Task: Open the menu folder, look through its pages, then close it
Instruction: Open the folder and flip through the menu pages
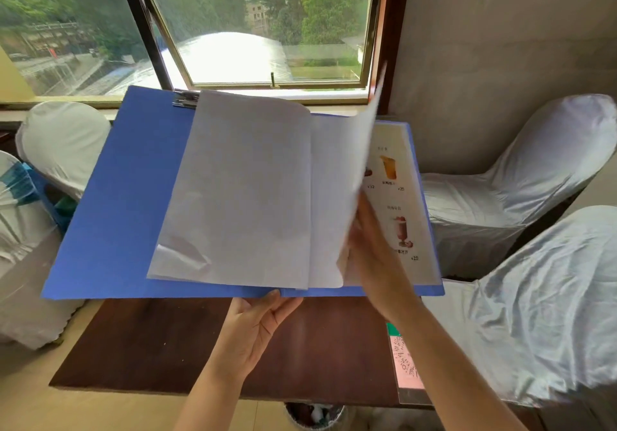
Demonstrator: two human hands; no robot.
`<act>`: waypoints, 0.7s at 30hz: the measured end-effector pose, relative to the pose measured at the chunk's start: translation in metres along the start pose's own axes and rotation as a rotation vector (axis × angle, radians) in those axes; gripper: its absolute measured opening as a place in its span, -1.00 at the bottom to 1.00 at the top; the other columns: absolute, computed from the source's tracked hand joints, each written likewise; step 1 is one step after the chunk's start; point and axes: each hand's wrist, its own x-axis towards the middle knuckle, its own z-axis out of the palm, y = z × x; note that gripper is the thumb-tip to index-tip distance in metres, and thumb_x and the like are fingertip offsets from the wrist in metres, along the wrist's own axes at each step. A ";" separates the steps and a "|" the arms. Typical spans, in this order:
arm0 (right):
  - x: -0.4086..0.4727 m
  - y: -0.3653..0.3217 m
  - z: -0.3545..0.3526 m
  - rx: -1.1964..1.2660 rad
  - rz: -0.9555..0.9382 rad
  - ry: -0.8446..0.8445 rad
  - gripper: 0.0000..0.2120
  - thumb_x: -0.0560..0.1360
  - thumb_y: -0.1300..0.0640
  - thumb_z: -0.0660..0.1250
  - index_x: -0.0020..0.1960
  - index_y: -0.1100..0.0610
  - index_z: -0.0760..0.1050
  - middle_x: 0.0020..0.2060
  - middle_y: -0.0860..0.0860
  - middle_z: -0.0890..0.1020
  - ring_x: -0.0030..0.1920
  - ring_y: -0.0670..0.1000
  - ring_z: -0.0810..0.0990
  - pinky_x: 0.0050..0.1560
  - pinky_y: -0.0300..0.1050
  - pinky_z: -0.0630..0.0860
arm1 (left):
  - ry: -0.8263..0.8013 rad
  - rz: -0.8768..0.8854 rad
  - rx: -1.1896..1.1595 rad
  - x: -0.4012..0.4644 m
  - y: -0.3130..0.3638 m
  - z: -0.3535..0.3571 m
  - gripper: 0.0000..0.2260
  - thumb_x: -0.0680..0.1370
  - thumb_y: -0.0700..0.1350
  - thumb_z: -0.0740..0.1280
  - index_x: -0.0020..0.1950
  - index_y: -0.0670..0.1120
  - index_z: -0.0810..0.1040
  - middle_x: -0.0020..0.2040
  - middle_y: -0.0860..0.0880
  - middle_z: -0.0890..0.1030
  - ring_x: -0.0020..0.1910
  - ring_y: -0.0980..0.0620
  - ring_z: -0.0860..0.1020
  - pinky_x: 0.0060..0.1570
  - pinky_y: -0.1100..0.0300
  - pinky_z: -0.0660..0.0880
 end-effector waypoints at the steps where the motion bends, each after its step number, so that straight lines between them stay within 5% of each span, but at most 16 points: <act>1: -0.001 -0.003 0.009 -0.051 -0.069 -0.018 -0.52 0.60 0.00 0.05 0.39 -0.34 -0.08 0.47 -0.10 0.17 0.43 -0.11 0.16 0.37 -0.16 0.22 | 0.001 0.000 0.003 0.000 -0.001 0.001 -0.51 0.41 -0.39 0.28 0.28 -0.03 0.43 0.08 -0.16 0.66 0.07 -0.18 0.63 -0.07 0.03 0.61; 5: -0.009 -0.005 0.034 -0.260 -0.172 -0.068 -0.46 0.59 -0.10 0.01 0.44 -0.27 -0.22 0.53 -0.10 -0.10 0.48 -0.17 -0.18 0.41 -0.15 -0.10 | -0.039 0.005 0.014 -0.002 -0.002 0.004 -0.53 0.44 -0.39 0.25 0.26 0.00 0.48 0.18 -0.19 0.61 0.14 -0.20 0.59 -0.01 0.00 0.59; 9: -0.015 -0.010 0.051 -0.355 -0.244 -0.139 -0.46 0.58 -0.10 0.03 0.46 -0.23 -0.17 0.53 -0.06 -0.06 0.48 -0.13 -0.22 0.45 -0.07 -0.13 | -0.046 0.027 -0.016 -0.006 -0.002 0.009 -0.47 0.44 -0.36 0.24 0.38 -0.04 0.35 0.18 -0.15 0.62 0.11 -0.12 0.61 -0.07 0.06 0.61; 13: -0.018 -0.010 0.067 -0.604 -0.299 -0.216 -0.49 0.57 -0.14 -0.03 0.49 -0.11 -0.03 0.52 -0.02 0.04 0.49 -0.07 -0.19 0.48 0.03 -0.23 | -0.027 0.004 0.017 -0.011 -0.001 0.014 -0.41 0.33 -0.17 0.50 0.32 -0.04 0.40 0.07 -0.14 0.68 -0.02 -0.05 0.66 -0.18 0.13 0.63; 16: -0.022 -0.009 0.075 -0.696 -0.315 -0.268 -0.47 0.56 -0.17 -0.06 0.49 -0.05 0.04 0.52 0.01 0.04 0.49 -0.06 -0.20 0.44 -0.02 -0.34 | -0.017 -0.009 0.047 -0.012 -0.006 0.009 -0.60 0.52 -0.24 0.24 0.36 -0.10 0.36 0.08 -0.15 0.67 -0.02 -0.06 0.66 -0.21 0.14 0.64; 18: -0.024 -0.010 0.075 -0.682 -0.306 -0.287 -0.46 0.56 -0.18 -0.07 0.49 -0.06 0.03 0.53 0.00 0.01 0.48 -0.08 -0.23 0.43 -0.04 -0.34 | -0.023 -0.009 0.041 -0.013 -0.008 0.006 -0.63 0.56 -0.29 0.12 0.36 -0.09 0.37 0.12 -0.15 0.65 0.02 -0.06 0.65 -0.19 0.13 0.64; 21: -0.021 -0.017 0.063 -0.491 -0.311 -0.369 -0.52 0.58 -0.12 0.02 0.48 -0.08 0.09 0.51 -0.05 0.10 0.48 -0.12 -0.10 0.48 -0.07 -0.09 | -0.056 0.013 0.018 -0.013 -0.005 0.008 -0.56 0.48 -0.24 0.32 0.35 -0.05 0.39 0.14 -0.17 0.64 0.06 -0.10 0.64 -0.14 0.11 0.63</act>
